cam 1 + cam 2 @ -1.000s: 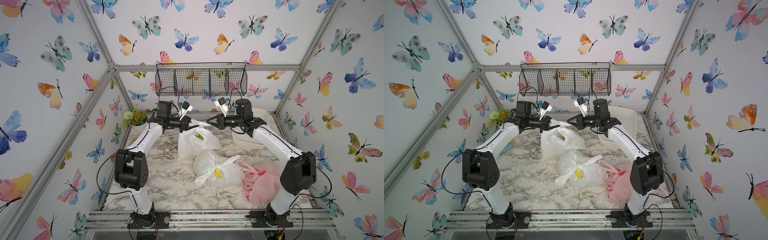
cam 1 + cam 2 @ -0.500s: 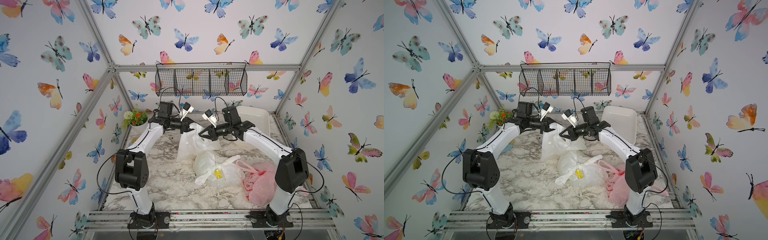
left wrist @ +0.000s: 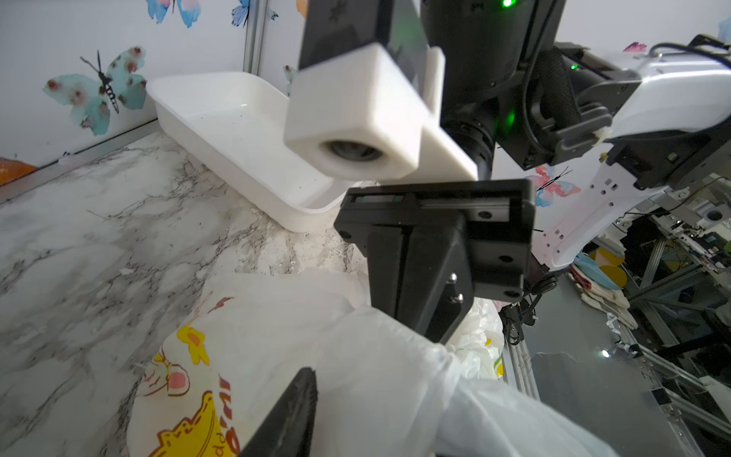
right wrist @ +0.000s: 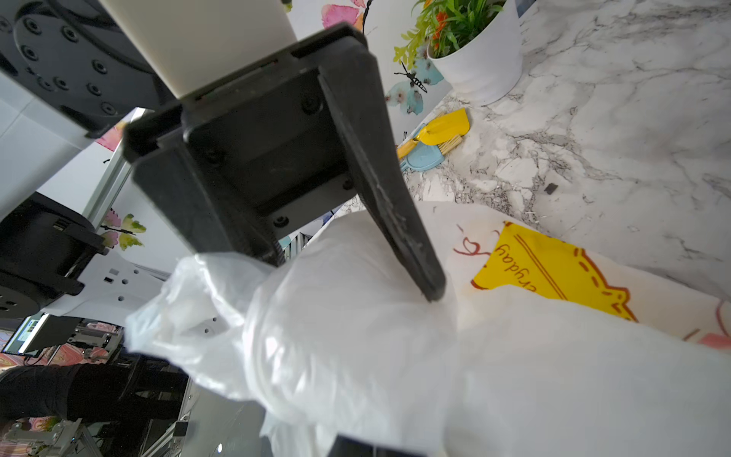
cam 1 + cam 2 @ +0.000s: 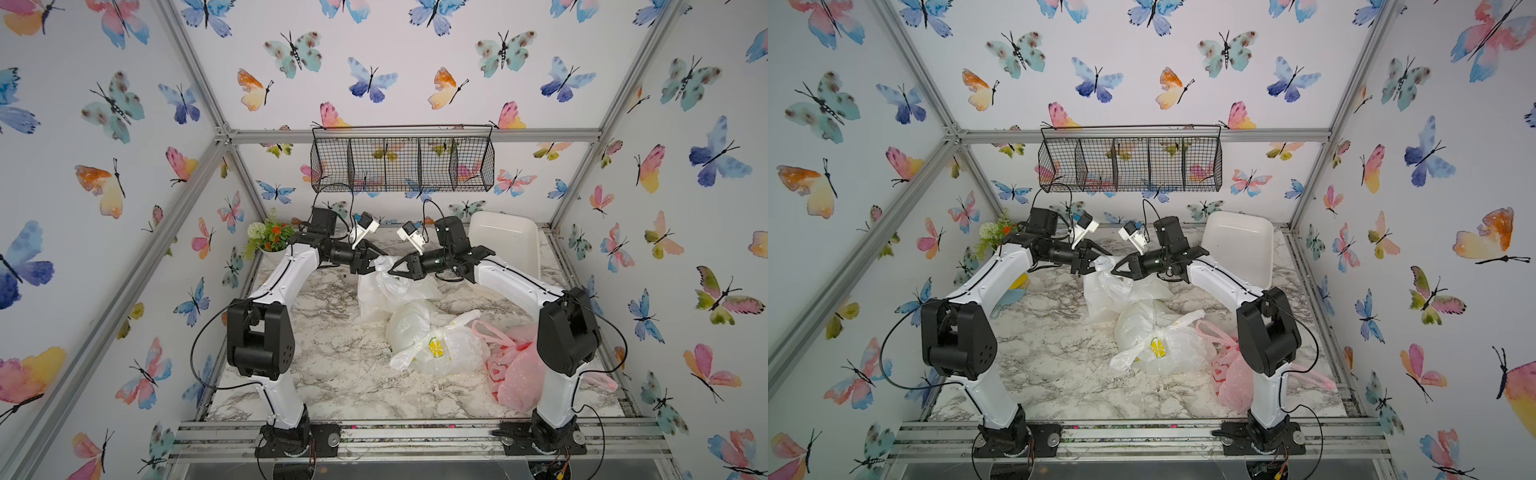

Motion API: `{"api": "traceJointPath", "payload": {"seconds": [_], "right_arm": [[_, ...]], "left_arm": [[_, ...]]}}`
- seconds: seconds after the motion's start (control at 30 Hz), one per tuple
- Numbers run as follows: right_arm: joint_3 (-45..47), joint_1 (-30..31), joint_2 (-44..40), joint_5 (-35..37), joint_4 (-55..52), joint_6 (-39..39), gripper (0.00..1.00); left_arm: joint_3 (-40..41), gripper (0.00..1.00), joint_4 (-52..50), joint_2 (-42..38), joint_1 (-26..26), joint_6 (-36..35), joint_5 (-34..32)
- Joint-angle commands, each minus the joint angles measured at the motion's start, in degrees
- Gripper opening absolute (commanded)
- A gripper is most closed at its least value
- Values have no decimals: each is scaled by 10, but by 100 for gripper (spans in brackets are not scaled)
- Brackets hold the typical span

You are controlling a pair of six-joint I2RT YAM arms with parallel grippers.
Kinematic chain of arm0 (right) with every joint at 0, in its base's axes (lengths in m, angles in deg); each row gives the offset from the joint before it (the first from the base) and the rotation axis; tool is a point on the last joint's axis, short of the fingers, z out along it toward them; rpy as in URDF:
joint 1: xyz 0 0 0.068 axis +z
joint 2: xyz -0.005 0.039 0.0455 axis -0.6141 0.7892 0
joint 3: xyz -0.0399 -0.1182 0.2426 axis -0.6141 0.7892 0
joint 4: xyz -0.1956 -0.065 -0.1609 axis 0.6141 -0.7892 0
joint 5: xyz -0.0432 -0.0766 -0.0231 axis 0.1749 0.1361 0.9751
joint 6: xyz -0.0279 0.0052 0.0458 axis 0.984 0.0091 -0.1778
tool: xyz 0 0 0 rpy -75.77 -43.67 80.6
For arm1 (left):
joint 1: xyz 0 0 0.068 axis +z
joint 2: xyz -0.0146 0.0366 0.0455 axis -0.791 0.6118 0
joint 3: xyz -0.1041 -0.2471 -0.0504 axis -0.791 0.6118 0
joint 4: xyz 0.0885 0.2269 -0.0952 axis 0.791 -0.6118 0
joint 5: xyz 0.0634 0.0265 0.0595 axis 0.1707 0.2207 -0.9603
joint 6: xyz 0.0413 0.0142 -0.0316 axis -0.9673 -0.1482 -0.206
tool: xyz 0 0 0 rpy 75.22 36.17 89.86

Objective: Place the pears into plastic bags & tie knots
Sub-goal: Tie the plastic bag at the center of the board.

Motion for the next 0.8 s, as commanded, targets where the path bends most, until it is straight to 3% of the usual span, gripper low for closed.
{"api": "traceJointPath", "payload": {"seconds": [0.0,0.1,0.3,0.53,0.77], "right_arm": [[-9,-4,15,-17,36,-27,3],[-14,-4,22,-24,39,-33,3],[-13,-4,28,-28,47,-42,3],[-14,-4,33,-26,58,-54,3],[-19,3,39,-17,45,-45,3]], "left_arm": [[6,50,-21,5,24,-11,-49],[8,47,-14,8,28,-4,-80],[7,43,-51,10,28,-53,-62],[7,68,-103,2,19,-115,-27],[-5,75,-81,8,2,-90,-20]]}}
